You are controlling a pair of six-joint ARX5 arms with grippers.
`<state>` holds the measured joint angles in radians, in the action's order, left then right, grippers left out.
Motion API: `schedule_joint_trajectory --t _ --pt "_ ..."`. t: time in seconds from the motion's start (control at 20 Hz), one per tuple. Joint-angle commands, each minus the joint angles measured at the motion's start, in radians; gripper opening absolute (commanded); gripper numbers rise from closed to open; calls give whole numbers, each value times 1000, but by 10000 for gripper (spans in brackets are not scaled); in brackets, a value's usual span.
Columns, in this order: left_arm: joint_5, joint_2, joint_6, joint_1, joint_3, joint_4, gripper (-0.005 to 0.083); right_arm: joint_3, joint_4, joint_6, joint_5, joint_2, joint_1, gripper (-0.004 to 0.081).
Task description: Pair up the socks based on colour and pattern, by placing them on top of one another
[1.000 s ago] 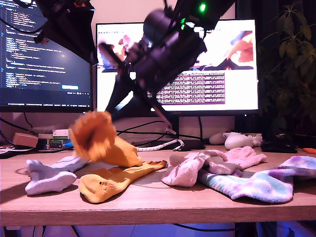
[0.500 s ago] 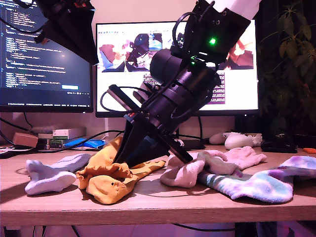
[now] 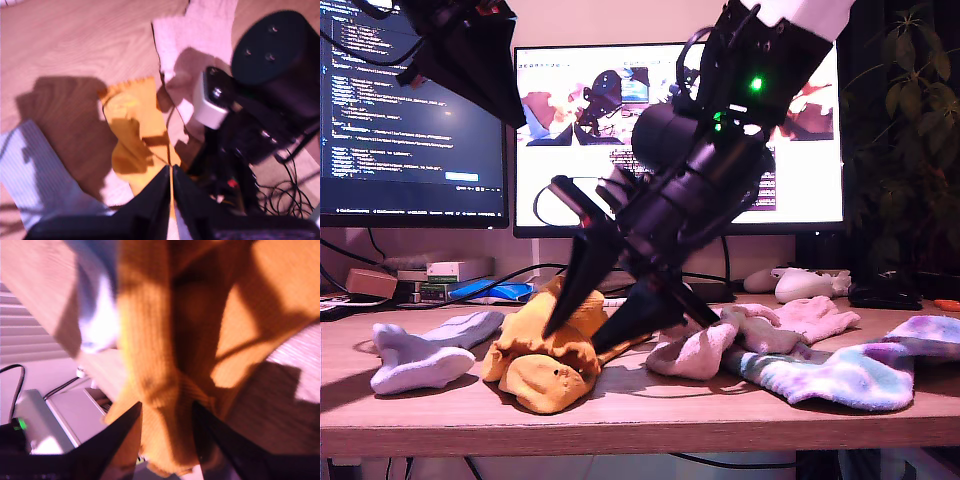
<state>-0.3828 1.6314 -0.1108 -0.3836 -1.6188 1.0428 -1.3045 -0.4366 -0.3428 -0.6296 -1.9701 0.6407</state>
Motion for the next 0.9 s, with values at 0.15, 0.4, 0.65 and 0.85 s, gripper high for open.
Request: schedule_joint_trajectory --t 0.15,0.4,0.65,0.85 --pt "8 33 -12 2 11 -39 -14 -7 -37 30 23 173 -38 283" --pt "33 136 -22 16 12 -103 -14 -6 -163 152 202 303 -80 39" --pt "63 244 -21 21 12 -169 19 48 -210 206 428 496 -77 -3" --pt "66 273 -21 21 12 -196 238 258 -107 187 486 742 -78 -4"
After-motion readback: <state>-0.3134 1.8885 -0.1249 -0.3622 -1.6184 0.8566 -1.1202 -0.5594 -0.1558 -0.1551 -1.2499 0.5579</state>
